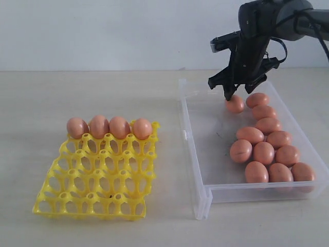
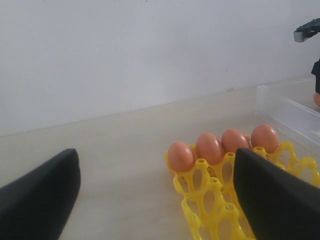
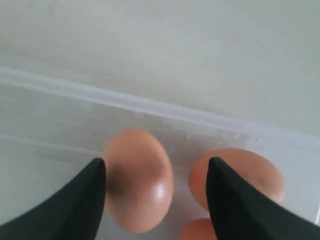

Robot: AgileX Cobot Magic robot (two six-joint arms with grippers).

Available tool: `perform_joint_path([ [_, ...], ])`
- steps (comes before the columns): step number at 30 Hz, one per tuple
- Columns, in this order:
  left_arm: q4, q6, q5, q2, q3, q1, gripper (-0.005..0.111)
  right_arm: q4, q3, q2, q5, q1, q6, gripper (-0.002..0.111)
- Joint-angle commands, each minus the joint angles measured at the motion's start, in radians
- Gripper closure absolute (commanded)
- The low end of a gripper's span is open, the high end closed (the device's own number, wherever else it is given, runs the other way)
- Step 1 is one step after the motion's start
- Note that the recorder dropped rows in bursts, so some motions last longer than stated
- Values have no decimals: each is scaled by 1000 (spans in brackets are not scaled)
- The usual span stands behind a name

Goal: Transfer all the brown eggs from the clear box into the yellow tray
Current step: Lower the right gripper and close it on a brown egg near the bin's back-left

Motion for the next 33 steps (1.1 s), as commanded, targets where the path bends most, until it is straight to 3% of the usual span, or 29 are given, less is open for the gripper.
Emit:
perform_joint_path([
  [1,-7,-8,0,-4,4,-7,29,29,-12,21,22,-2,6,55],
  [22,-7,-8,0,-4,4,-7,29,24,-27,43,-23,-5,60,56],
  [30,-7,-8,0,-4,4,-7,29,34,-27,43,-9,-20,93,74],
  [33,-7,-8,0,-4,4,-7,29,39,-27,43,9,-20,103,76],
])
